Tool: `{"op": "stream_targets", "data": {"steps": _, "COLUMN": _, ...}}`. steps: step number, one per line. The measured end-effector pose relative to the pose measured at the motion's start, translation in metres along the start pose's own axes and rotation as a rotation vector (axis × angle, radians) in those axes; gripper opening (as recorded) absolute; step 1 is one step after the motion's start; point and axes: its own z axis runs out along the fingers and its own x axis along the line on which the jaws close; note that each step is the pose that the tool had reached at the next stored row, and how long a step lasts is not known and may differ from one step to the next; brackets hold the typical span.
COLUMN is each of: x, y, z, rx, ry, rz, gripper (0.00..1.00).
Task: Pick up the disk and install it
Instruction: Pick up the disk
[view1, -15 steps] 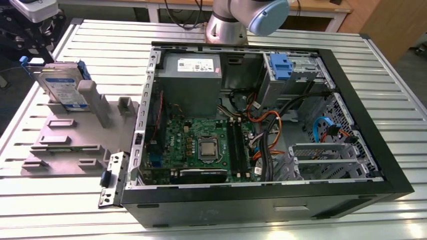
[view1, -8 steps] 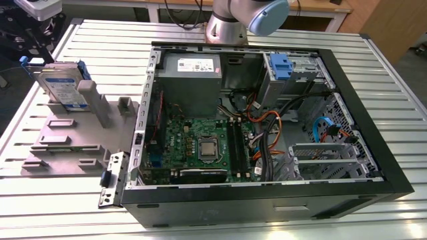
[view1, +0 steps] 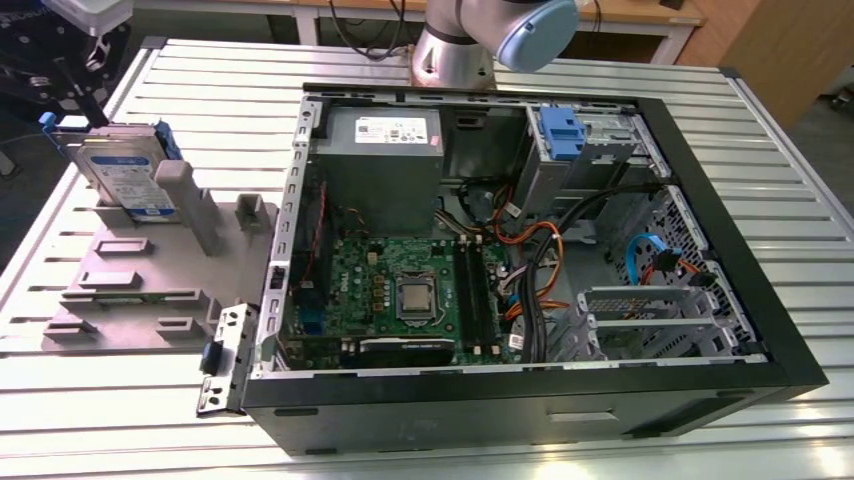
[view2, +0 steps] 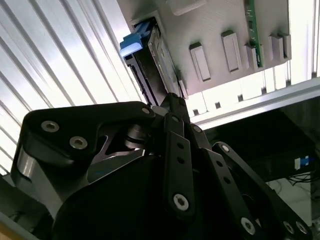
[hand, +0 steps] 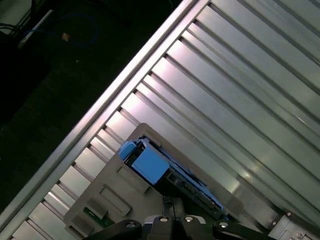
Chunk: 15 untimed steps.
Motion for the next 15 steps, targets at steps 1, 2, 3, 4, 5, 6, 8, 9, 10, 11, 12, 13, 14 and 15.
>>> {"op": "stream_targets", "data": {"steps": 1, "x": 0.0000, "y": 0.0000, "z": 0.0000, "rx": 0.0000, "ry": 0.0005, "rz": -0.016, "gripper": 0.11}}
{"op": "stream_targets", "data": {"steps": 2, "x": 0.0000, "y": 0.0000, "z": 0.0001, "rx": 0.0001, "ry": 0.0010, "rz": -0.032, "gripper": 0.11}}
{"op": "stream_targets", "data": {"steps": 3, "x": 0.0000, "y": 0.0000, "z": 0.0001, "rx": 0.0001, "ry": 0.0016, "rz": -0.048, "gripper": 0.11}}
{"op": "stream_targets", "data": {"steps": 4, "x": 0.0000, "y": 0.0000, "z": 0.0002, "rx": 0.0002, "ry": 0.0021, "rz": -0.064, "gripper": 0.11}}
{"op": "stream_targets", "data": {"steps": 5, "x": 0.0000, "y": -0.0001, "z": 0.0002, "rx": 0.0002, "ry": 0.0026, "rz": -0.079, "gripper": 0.11}}
{"op": "stream_targets", "data": {"steps": 6, "x": 0.0000, "y": 0.0000, "z": 0.0003, "rx": 0.0003, "ry": 0.0031, "rz": -0.095, "gripper": 0.11}}
{"op": "stream_targets", "data": {"steps": 8, "x": 0.0000, "y": 0.0000, "z": 0.0004, "rx": 0.0004, "ry": 0.0040, "rz": -0.125, "gripper": 0.11}}
{"op": "stream_targets", "data": {"steps": 9, "x": 0.0000, "y": 0.0000, "z": 0.0004, "rx": 0.0005, "ry": 0.0045, "rz": -0.140, "gripper": 0.11}}
{"op": "stream_targets", "data": {"steps": 10, "x": 0.0000, "y": -0.0001, "z": 0.0004, "rx": 0.0006, "ry": 0.0049, "rz": -0.154, "gripper": 0.11}}
{"op": "stream_targets", "data": {"steps": 11, "x": 0.0000, "y": 0.0000, "z": 0.0005, "rx": 0.0007, "ry": 0.0052, "rz": -0.167, "gripper": 0.11}}
{"op": "stream_targets", "data": {"steps": 12, "x": 0.0000, "y": 0.0000, "z": 0.0005, "rx": 0.0008, "ry": 0.0056, "rz": -0.180, "gripper": 0.11}}
{"op": "stream_targets", "data": {"steps": 13, "x": 0.0000, "y": 0.0000, "z": 0.0005, "rx": 0.0009, "ry": 0.0059, "rz": -0.191, "gripper": 0.11}}
{"op": "stream_targets", "data": {"steps": 14, "x": 0.0000, "y": 0.0000, "z": 0.0005, "rx": 0.0009, "ry": 0.0062, "rz": -0.200, "gripper": 0.11}}
{"op": "stream_targets", "data": {"steps": 15, "x": 0.0000, "y": 0.0000, "z": 0.0005, "rx": 0.0009, "ry": 0.0063, "rz": -0.203, "gripper": 0.11}}
